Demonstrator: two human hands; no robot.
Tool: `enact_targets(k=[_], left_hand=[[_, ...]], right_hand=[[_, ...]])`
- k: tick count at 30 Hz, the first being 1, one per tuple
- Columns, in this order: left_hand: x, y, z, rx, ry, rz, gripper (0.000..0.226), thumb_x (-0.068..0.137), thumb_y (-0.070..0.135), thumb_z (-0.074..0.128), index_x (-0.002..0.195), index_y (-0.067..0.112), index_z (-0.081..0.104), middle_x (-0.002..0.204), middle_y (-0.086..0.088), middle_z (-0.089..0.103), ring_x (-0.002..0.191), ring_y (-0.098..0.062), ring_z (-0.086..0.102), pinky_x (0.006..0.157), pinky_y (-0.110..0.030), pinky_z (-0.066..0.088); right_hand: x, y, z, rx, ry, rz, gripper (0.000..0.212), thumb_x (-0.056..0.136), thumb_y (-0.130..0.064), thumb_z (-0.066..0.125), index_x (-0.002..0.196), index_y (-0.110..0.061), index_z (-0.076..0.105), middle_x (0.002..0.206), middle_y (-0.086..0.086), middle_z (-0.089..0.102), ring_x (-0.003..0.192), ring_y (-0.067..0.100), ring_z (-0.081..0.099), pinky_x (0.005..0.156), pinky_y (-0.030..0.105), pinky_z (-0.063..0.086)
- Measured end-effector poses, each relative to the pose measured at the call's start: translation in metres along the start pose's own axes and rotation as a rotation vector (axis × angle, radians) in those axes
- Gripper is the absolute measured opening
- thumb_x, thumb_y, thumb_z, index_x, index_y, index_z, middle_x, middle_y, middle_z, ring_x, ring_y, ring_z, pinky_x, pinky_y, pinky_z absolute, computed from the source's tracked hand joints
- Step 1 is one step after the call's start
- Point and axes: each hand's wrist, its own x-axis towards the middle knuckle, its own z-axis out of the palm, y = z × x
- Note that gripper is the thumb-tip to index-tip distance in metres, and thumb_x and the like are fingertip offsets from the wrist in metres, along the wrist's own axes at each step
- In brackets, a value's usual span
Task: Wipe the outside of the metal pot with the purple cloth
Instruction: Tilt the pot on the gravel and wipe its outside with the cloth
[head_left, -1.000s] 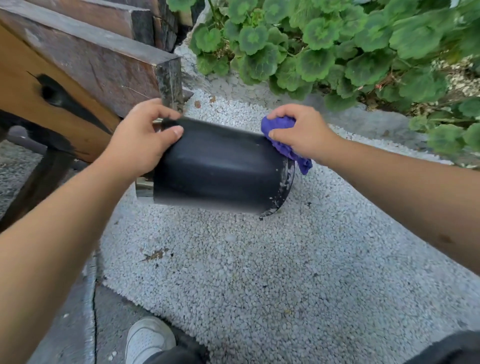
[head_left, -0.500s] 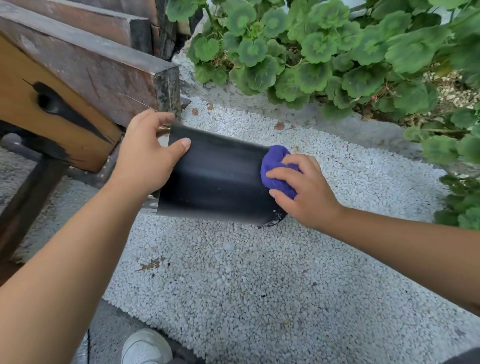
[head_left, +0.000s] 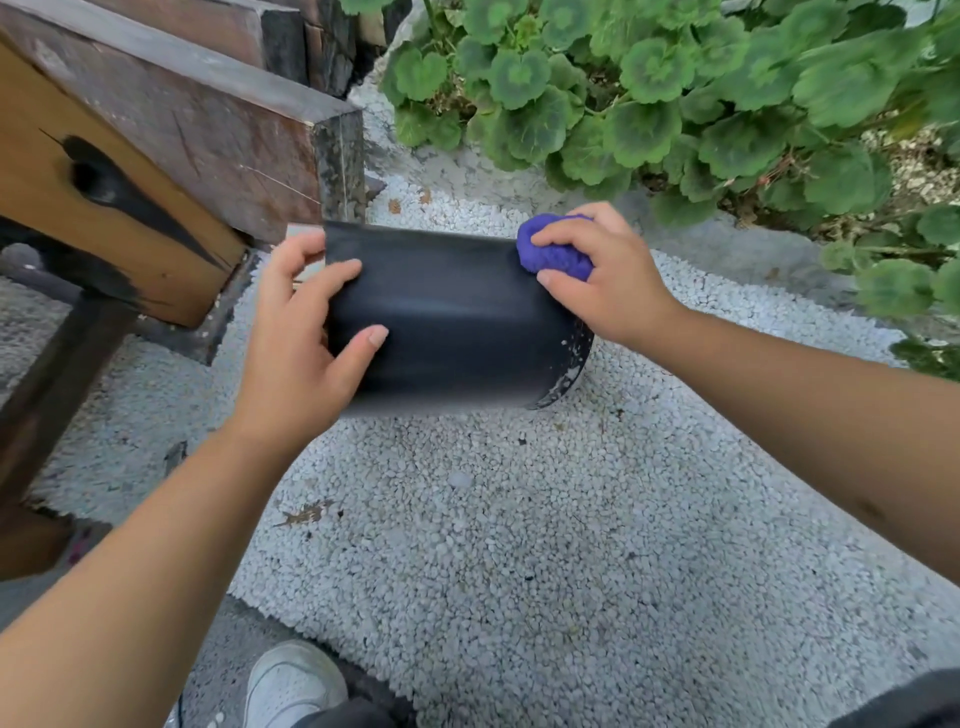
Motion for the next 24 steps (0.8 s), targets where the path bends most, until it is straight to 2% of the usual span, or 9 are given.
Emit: enact_targets(k=[1,5,9,11,14,17,20,23,24], left_hand=[[0.006,0.002,0.001,-0.008,0.0,-0.015,0.053,0.081,0.023,0.069,0.127,0.001,0.053,0.142,-0.021,0.035,0.136,-0.011,0.026,0.115,-0.017,0.015],[0.022,0.004,0.001,-0.01,-0.039,-0.046,0.054,0.083,0.017,0.074,0.13,0.007,0.051,0.146,-0.014,0.032,0.139,-0.015,0.027,0.112,-0.01,0.013],[0.027,0.003,0.001,-0.018,-0.05,-0.067,0.056,0.083,0.016,0.075,0.133,0.01,0.05,0.15,-0.009,0.028,0.14,-0.014,0.025,0.108,-0.002,0.011],[0.026,0.003,0.003,-0.022,-0.054,-0.082,0.057,0.083,0.019,0.074,0.134,0.012,0.049,0.152,-0.005,0.025,0.141,-0.016,0.025,0.105,0.001,0.01],[0.027,0.006,0.004,-0.021,-0.038,-0.086,0.057,0.083,0.022,0.074,0.134,0.015,0.05,0.152,-0.001,0.026,0.14,-0.01,0.026,0.1,0.005,0.011],[0.028,0.012,0.002,-0.037,0.0,-0.131,0.054,0.082,0.018,0.075,0.131,0.011,0.055,0.151,-0.005,0.031,0.137,-0.01,0.03,0.097,0.006,0.014],[0.035,0.023,-0.001,-0.052,0.02,-0.168,0.049,0.082,0.014,0.076,0.127,0.008,0.059,0.149,-0.008,0.036,0.136,-0.015,0.035,0.1,0.004,0.015],[0.044,0.034,-0.014,-0.032,0.049,-0.149,0.045,0.082,0.018,0.075,0.124,0.012,0.061,0.146,-0.006,0.041,0.133,-0.014,0.041,0.106,-0.009,0.025],[0.048,0.036,-0.02,-0.027,0.053,-0.138,0.045,0.081,0.022,0.074,0.124,0.016,0.061,0.146,-0.005,0.042,0.131,-0.013,0.044,0.104,-0.013,0.031]], right_hand=[[0.005,0.001,-0.003,0.011,-0.005,0.012,0.03,0.078,-0.019,0.072,0.109,-0.023,0.07,0.108,-0.001,0.047,0.098,0.01,0.051,0.092,0.009,0.033],[0.003,0.005,-0.008,0.027,0.039,0.056,0.031,0.078,-0.015,0.073,0.108,-0.022,0.07,0.107,0.0,0.048,0.096,0.012,0.052,0.091,0.015,0.036],[-0.026,0.003,0.002,0.014,0.108,0.036,0.029,0.077,-0.011,0.074,0.105,-0.018,0.07,0.109,-0.001,0.046,0.1,0.012,0.05,0.094,0.01,0.033],[-0.04,0.005,0.006,-0.035,0.119,-0.022,0.027,0.077,-0.007,0.074,0.103,-0.013,0.07,0.111,0.001,0.046,0.105,0.022,0.052,0.096,0.013,0.032],[-0.048,0.004,0.008,-0.114,0.109,-0.066,0.026,0.077,-0.006,0.073,0.103,-0.01,0.07,0.112,0.013,0.051,0.108,0.04,0.052,0.096,0.026,0.033],[-0.05,0.002,0.006,-0.192,0.075,-0.114,0.025,0.076,-0.001,0.075,0.1,-0.009,0.071,0.109,0.018,0.055,0.102,0.045,0.051,0.092,0.026,0.032],[-0.042,-0.009,0.003,-0.075,0.09,0.007,0.026,0.074,0.003,0.075,0.097,-0.011,0.073,0.108,0.007,0.053,0.105,0.035,0.054,0.093,0.026,0.037],[-0.03,-0.018,-0.003,0.093,0.161,0.118,0.032,0.072,-0.002,0.073,0.094,-0.025,0.069,0.104,-0.009,0.05,0.099,0.001,0.053,0.089,0.007,0.034],[-0.027,-0.02,-0.006,0.127,0.176,0.134,0.033,0.071,-0.007,0.072,0.093,-0.032,0.067,0.103,-0.014,0.05,0.096,-0.009,0.051,0.087,0.004,0.035]])
